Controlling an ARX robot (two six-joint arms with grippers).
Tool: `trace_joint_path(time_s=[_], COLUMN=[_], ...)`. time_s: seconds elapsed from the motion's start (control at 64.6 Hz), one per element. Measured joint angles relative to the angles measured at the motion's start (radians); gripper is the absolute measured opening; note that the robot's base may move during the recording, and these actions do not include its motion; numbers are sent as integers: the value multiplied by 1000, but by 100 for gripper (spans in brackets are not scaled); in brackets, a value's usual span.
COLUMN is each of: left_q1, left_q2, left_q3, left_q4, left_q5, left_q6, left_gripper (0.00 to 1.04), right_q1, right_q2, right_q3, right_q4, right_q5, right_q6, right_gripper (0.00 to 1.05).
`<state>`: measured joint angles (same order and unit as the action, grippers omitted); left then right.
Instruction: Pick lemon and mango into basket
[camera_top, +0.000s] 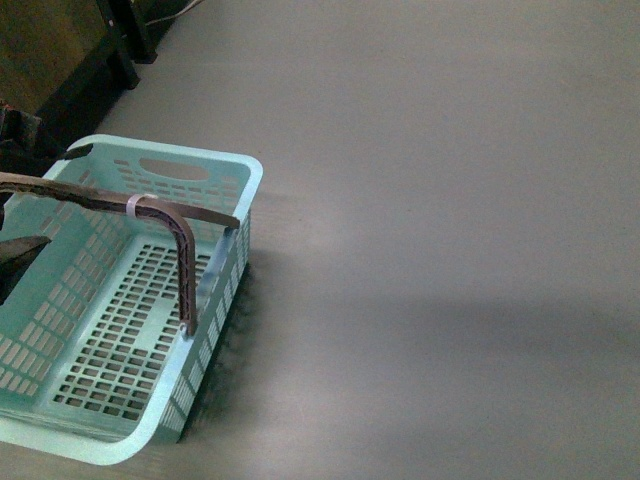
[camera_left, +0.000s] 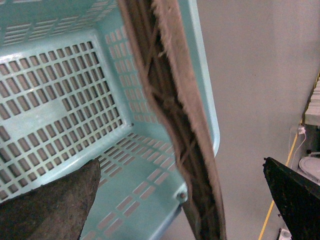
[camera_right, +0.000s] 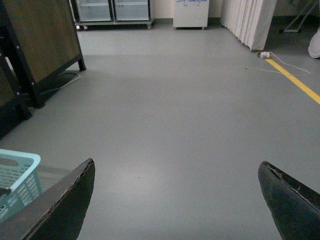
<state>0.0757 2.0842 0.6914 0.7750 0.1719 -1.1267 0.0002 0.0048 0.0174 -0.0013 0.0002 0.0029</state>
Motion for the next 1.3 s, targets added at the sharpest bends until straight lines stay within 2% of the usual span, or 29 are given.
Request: trace_joint_path(time_s=[0.31,0.743,0.867,1.13,1.301], left_q1=[-47,-70,-73,-94,-98], left_q2=[132,156,123,-174,-544], left_q3=[167,171,131,-59,-157], left_q4=[-32,7,-1,-61,-211], left_q5=[13,-46,-59,-98,-114], left_q6=[-43,-157,-245,-268,-311], left_gripper=[98,26,6,5,5], right_q1=[0,0,0,0,0], right_q2=[0,0,0,0,0], right_q3=[0,0,0,0,0], right_q4=[0,0,0,0,0], right_q5=[0,0,0,0,0], right_q6=[0,0,0,0,0], right_gripper=[96,96,96,96,96])
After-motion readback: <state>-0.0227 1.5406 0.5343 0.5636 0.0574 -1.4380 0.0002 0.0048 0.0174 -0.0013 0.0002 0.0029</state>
